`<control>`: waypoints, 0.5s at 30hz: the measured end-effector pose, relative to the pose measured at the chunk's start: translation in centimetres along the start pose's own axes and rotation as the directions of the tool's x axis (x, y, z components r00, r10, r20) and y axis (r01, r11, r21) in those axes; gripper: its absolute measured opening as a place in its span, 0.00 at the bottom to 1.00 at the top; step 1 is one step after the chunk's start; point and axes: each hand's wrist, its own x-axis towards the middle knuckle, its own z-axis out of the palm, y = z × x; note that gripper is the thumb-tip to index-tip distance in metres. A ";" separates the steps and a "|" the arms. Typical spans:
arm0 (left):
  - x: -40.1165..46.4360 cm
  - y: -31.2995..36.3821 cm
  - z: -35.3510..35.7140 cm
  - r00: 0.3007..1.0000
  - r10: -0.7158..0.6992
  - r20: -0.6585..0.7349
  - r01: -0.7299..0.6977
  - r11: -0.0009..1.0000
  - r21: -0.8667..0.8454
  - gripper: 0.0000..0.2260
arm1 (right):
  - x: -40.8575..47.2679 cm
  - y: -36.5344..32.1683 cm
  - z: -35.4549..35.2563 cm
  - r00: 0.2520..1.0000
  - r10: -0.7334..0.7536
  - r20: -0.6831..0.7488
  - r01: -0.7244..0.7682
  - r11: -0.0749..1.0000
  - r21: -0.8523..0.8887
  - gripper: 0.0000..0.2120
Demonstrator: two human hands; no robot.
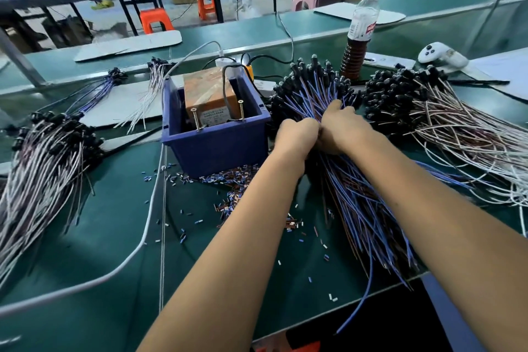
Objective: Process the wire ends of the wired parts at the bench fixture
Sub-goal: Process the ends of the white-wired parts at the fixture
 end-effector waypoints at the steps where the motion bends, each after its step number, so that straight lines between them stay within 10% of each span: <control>1: -0.2 -0.1 0.1 1.000 -0.011 0.002 0.011 0.997 -0.077 0.13 | 0.0 0.2 0.2 1.000 -0.009 -0.018 0.009 1.000 0.004 0.47; 5: -0.8 -0.5 -1.0 0.998 -0.044 0.041 0.052 0.970 -0.238 0.12 | -0.2 0.4 0.5 0.999 -0.007 -0.044 0.008 1.000 0.010 0.56; 9: -2.6 0.2 -2.9 0.992 0.046 0.116 -0.042 0.998 -0.040 0.05 | -0.7 0.0 0.0 0.997 0.002 -0.084 -0.003 1.000 -0.008 0.58; 15: -8.2 1.8 -9.7 0.887 0.033 0.461 -0.163 0.956 0.244 0.05 | -4.5 -1.3 -3.9 0.927 -0.143 -0.347 0.142 0.989 -0.029 0.35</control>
